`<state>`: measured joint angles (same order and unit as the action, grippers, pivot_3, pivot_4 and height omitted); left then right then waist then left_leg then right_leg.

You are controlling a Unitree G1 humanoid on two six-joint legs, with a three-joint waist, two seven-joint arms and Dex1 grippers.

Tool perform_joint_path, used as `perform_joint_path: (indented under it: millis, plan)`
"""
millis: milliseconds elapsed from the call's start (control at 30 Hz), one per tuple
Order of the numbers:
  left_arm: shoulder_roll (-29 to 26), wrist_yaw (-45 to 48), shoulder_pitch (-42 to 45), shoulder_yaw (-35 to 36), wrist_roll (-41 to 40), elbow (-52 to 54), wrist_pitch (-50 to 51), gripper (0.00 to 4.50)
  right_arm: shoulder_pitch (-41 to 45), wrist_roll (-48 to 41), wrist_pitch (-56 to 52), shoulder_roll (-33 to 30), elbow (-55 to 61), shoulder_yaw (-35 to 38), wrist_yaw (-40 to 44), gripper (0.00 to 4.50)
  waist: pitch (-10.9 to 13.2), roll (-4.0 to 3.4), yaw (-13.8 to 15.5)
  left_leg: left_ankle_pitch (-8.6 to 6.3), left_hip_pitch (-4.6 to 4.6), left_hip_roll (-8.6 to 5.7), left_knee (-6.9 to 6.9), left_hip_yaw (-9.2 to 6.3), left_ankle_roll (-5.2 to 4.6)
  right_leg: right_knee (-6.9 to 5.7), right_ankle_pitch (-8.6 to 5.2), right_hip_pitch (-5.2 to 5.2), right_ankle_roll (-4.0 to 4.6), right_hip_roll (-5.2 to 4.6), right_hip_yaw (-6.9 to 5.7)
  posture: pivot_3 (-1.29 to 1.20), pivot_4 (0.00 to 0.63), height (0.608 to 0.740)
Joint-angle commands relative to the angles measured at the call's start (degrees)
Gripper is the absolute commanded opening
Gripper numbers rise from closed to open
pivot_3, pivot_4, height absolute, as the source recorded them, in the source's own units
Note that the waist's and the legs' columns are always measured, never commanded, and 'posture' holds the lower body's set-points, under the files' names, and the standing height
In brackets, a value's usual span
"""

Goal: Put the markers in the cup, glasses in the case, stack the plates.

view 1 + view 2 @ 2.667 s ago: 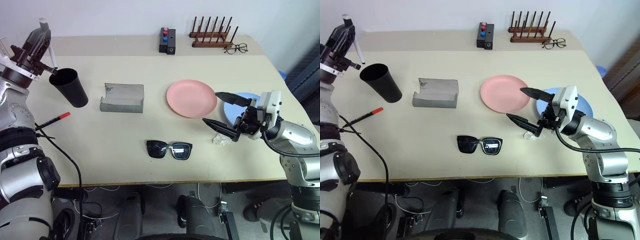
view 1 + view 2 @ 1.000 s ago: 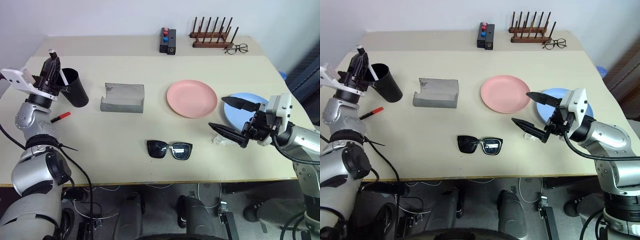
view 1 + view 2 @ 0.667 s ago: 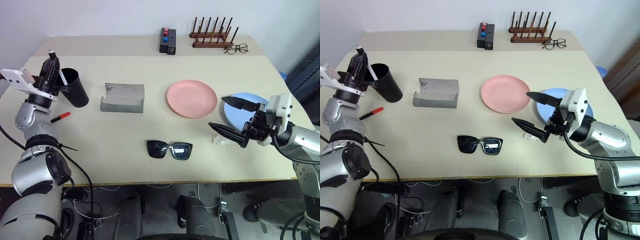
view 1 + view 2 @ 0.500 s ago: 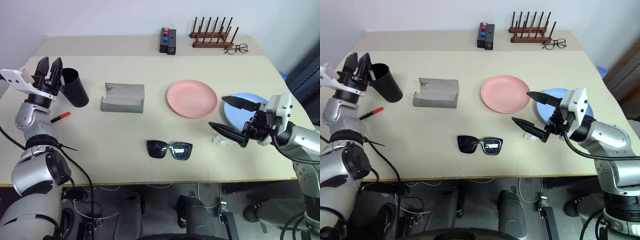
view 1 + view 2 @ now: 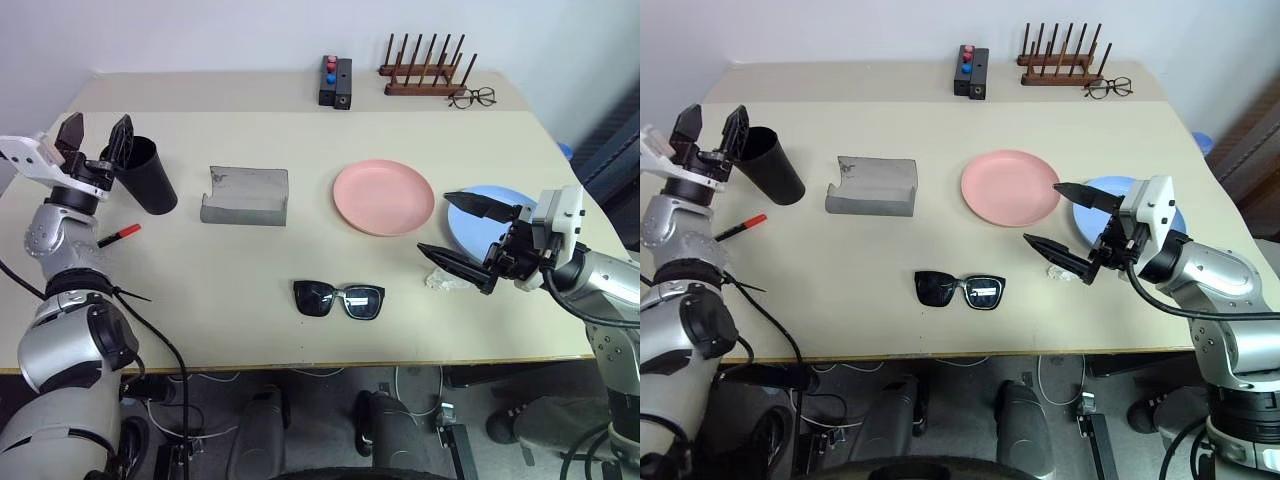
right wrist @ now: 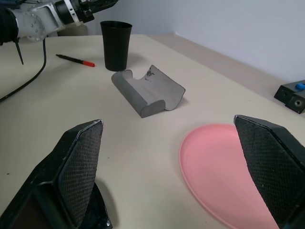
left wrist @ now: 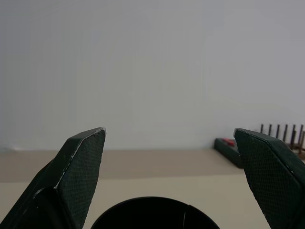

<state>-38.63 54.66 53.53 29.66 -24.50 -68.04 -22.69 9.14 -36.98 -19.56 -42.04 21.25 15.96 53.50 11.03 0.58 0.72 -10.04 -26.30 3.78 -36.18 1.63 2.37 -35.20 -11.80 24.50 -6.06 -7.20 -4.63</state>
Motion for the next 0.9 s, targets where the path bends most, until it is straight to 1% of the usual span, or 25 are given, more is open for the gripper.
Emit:
perform_joint_path:
  millis: [33, 200, 267, 333, 433, 533, 600, 633, 733, 767, 900]
  plan:
    - [-6.23, 7.6, -1.91, -0.96, -1.73, 7.69, 9.85, 4.47, 1.55, 0.1, 1.5, 0.14, 0.68, 0.24, 0.03, 4.5, 0.0, 0.0, -0.25, 0.0, 0.0, 0.0, 0.01, 0.0, 0.0, 0.0, 0.0, 0.0, 0.0, 0.0, 0.0, 0.0, 0.15, 0.74]
    - [-15.05, 16.48, -9.86, -1.18, -3.33, 16.68, 21.94, 4.47, 3.29, 0.38, 2.85, 1.26, -1.04, -1.07, 0.94, 4.5, 0.0, -0.01, -0.67, 0.0, 0.03, 0.03, 0.08, 0.0, 0.0, -0.02, -0.01, 0.04, 0.01, 0.02, 0.0, 0.0, 0.15, 0.74]
    - [-18.62, 19.3, -13.27, -1.0, -4.42, 19.66, 28.28, 4.47, 4.33, 0.13, 3.18, 1.85, -1.8, -1.95, 1.59, 4.5, 0.0, -0.01, -0.67, -0.01, 0.03, 0.04, 0.07, 0.0, 0.01, -0.01, -0.08, 0.04, 0.14, 0.02, 0.0, 0.0, 0.15, 0.74]
    - [-21.95, 21.78, -17.78, -1.54, -3.5, 22.79, 30.31, 4.47, 5.44, -1.2, 2.56, 2.6, -2.27, -2.79, 2.57, 4.5, 0.0, -0.01, -0.39, -0.01, 0.03, 0.05, 0.07, 0.0, 0.01, -0.01, -0.12, 0.05, 0.2, 0.02, 0.0, 0.0, 0.15, 0.74]
    - [-24.78, 23.9, -22.47, -2.06, -2.82, 26.25, 32.03, 4.47, 6.59, -2.89, 1.61, 3.27, -2.71, -3.22, 3.78, 4.5, 0.0, -0.01, 0.09, -0.02, 0.01, 0.07, 0.05, 0.0, 0.04, 0.05, -0.14, 0.06, 0.26, 0.01, 0.0, 0.0, 0.15, 0.74]
    - [-25.85, 24.89, -25.36, -2.07, -1.61, 27.21, 29.4, 4.47, 7.29, -4.3, 0.77, 3.59, -3.13, -3.41, 4.68, 4.5, -0.01, 0.0, 0.24, -0.1, -0.01, 0.07, 0.05, 0.0, 0.17, 0.12, -0.14, 0.06, 0.28, 0.0, 0.0, 0.0, 0.15, 0.74]
    - [-26.37, 25.55, -26.37, -2.9, -0.56, 26.25, 29.02, 4.47, 7.39, -4.19, 0.94, 3.52, -3.29, -3.72, 5.15, 4.5, -0.01, 0.0, 0.2, -0.12, -0.01, 0.07, 0.06, 0.0, 0.2, 0.13, -0.14, 0.06, 0.28, 0.0, 0.0, 0.0, 0.15, 0.74]
    - [-26.41, 25.37, -26.58, -3.35, 0.62, 25.17, 26.76, 4.47, 7.43, -3.72, 1.29, 3.62, -3.46, -3.91, 5.18, 4.5, -0.01, 0.0, 0.15, -0.12, -0.01, 0.07, 0.07, 0.0, 0.2, 0.13, -0.14, 0.07, 0.28, 0.0, 0.0, 0.0, 0.15, 0.74]
    - [-25.61, 14.94, -24.06, -9.54, 11.42, 15.99, 12.3, 4.47, 7.6, -2.61, 1.92, 3.6, -3.93, -3.97, 5.03, 4.5, -0.02, -0.04, 0.03, -0.12, -0.01, 0.07, 0.11, 0.03, 0.19, 0.12, -0.14, 0.1, 0.28, 0.0, 0.0, 0.0, 0.15, 0.74]
    - [-25.01, 13.35, -23.14, -10.79, 13.07, 13.75, 9.62, 4.47, 7.53, -2.39, 2.07, 3.47, -3.94, -3.92, 5.01, 4.5, -0.02, -0.04, 0.03, -0.11, -0.01, 0.07, 0.12, 0.04, 0.17, 0.11, -0.14, 0.12, 0.28, 0.0, 0.0, 0.0, 0.15, 0.74]
    - [-22.19, 9.78, -19.51, -12.52, 14.87, 7.11, 4.94, 4.47, 6.67, -2.01, 2.39, 3.18, -3.48, -3.47, 4.71, 4.5, -0.03, -0.02, 0.15, -0.04, -0.07, 0.07, 0.11, 0.07, 0.06, 0.08, -0.12, 0.17, 0.26, 0.01, 0.0, 0.0, 0.15, 0.74]
